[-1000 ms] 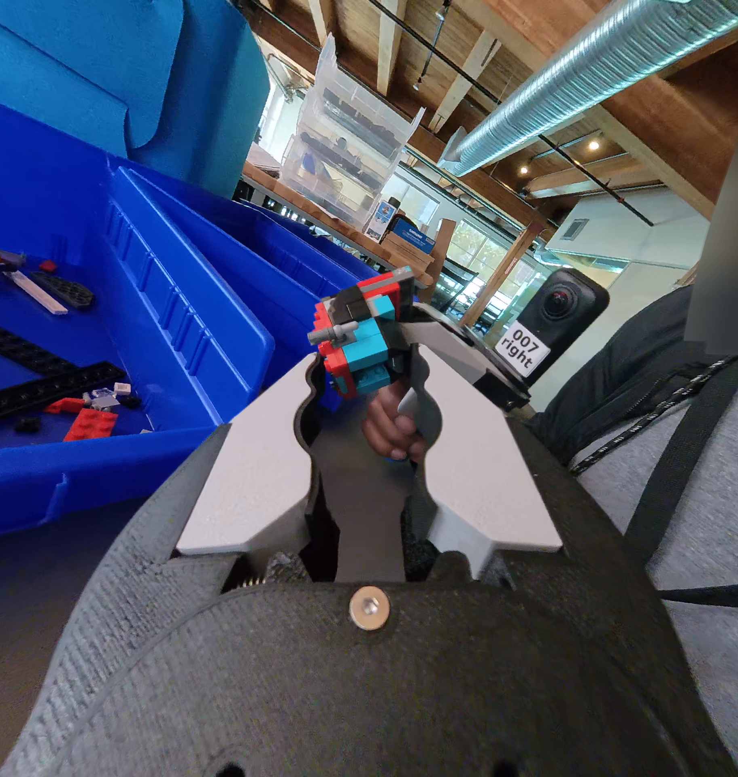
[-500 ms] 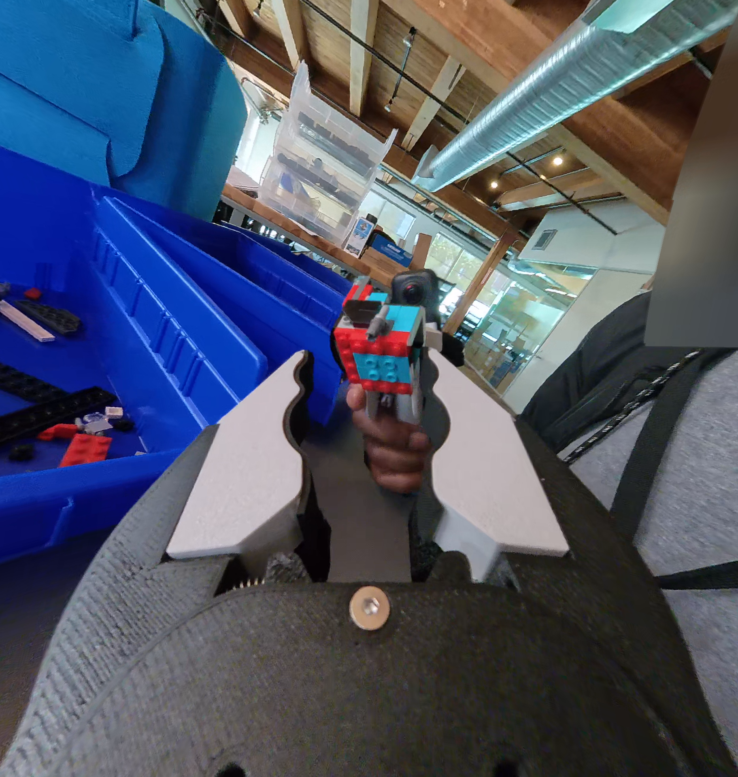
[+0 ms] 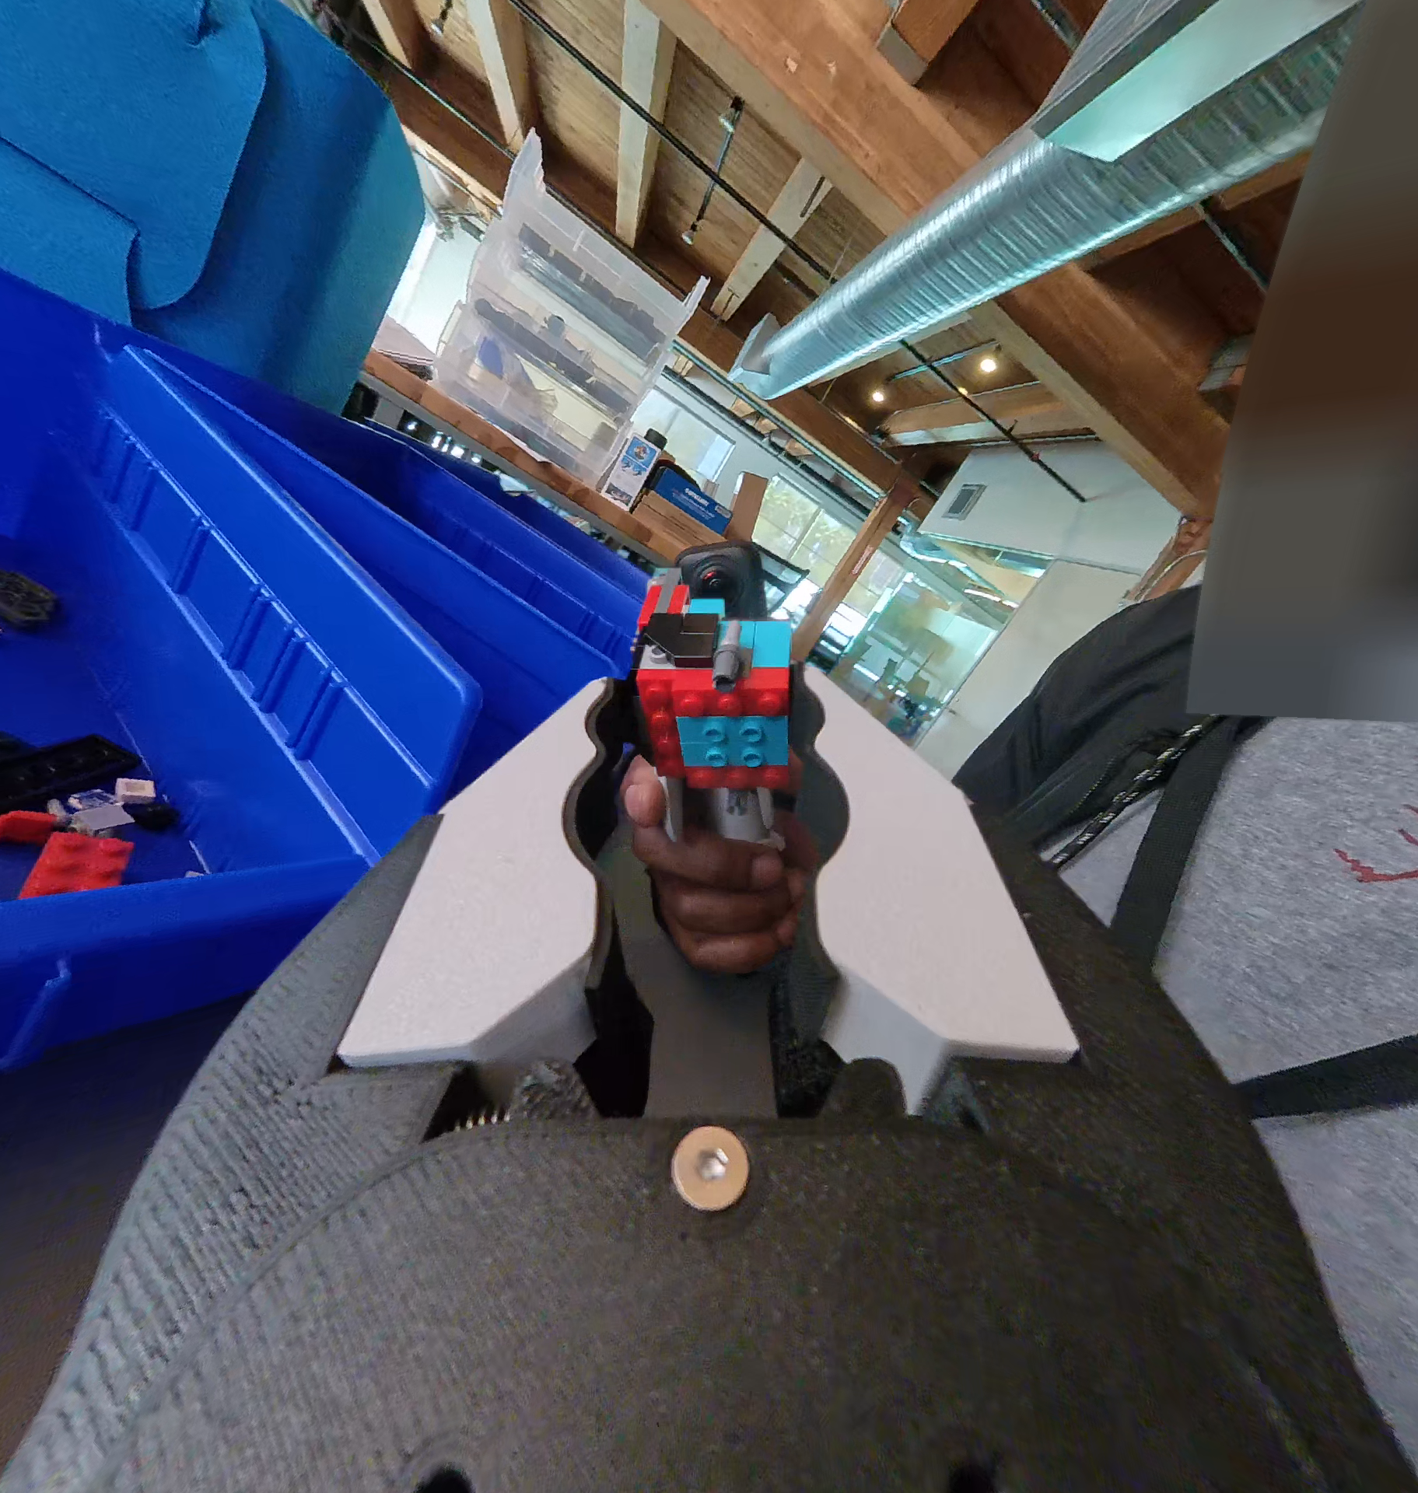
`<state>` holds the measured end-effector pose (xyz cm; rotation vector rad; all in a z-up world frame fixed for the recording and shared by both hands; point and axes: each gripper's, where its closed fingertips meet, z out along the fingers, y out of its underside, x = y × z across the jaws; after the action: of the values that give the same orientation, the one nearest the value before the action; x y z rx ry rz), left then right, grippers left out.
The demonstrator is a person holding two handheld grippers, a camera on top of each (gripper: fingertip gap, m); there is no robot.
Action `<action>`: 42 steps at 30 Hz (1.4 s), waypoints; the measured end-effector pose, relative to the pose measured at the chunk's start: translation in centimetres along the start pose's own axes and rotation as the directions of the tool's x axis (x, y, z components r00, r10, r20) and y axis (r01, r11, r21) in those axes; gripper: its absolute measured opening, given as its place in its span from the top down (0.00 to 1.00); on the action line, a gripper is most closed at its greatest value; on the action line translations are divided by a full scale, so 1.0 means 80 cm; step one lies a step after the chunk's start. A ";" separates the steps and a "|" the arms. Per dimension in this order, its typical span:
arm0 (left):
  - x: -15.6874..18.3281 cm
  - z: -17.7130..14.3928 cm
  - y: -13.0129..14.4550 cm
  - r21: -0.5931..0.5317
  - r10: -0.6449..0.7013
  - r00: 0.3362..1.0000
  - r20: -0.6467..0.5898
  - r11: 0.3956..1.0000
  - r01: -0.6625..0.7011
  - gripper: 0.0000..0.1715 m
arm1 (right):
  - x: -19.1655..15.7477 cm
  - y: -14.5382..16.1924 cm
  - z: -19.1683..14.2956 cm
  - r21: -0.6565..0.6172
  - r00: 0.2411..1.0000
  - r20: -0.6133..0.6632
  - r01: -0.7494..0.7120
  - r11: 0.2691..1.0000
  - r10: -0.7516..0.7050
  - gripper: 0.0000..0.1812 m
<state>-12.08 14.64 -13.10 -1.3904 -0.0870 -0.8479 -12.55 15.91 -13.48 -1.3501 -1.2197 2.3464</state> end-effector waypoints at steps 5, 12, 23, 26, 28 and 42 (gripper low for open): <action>-0.006 -0.001 -0.003 -0.019 0.061 0.996 0.071 0.998 -0.060 0.76 | 0.006 0.001 0.000 -0.015 0.996 -0.056 0.061 0.998 -0.062 0.92; -0.028 -0.012 -0.011 -0.027 0.105 0.969 0.222 0.994 -0.101 0.76 | 0.013 -0.001 -0.001 -0.039 0.965 -0.154 0.207 0.977 -0.211 0.89; -0.030 -0.008 -0.003 -0.107 0.245 0.926 0.286 0.969 -0.224 0.75 | -0.001 -0.005 0.000 -0.065 0.861 -0.214 0.459 0.886 -0.462 0.88; -0.025 -0.007 -0.004 -0.110 0.274 0.925 0.263 0.961 -0.253 0.75 | 0.002 -0.012 -0.004 -0.052 0.865 -0.223 0.450 0.892 -0.449 0.88; -0.021 -0.007 -0.006 -0.108 0.293 0.924 0.247 0.956 -0.274 0.76 | 0.003 -0.015 -0.006 -0.048 0.869 -0.219 0.444 0.895 -0.443 0.88; 0.021 0.000 0.007 -0.114 0.407 0.913 0.030 0.909 -0.401 0.76 | -0.026 -0.018 -0.011 -0.037 0.912 -0.014 0.410 0.911 -0.411 0.85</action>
<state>-10.58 13.83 -12.65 -1.4632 0.2042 -0.4726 -10.98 16.29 -11.38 -1.0008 -1.3837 2.0181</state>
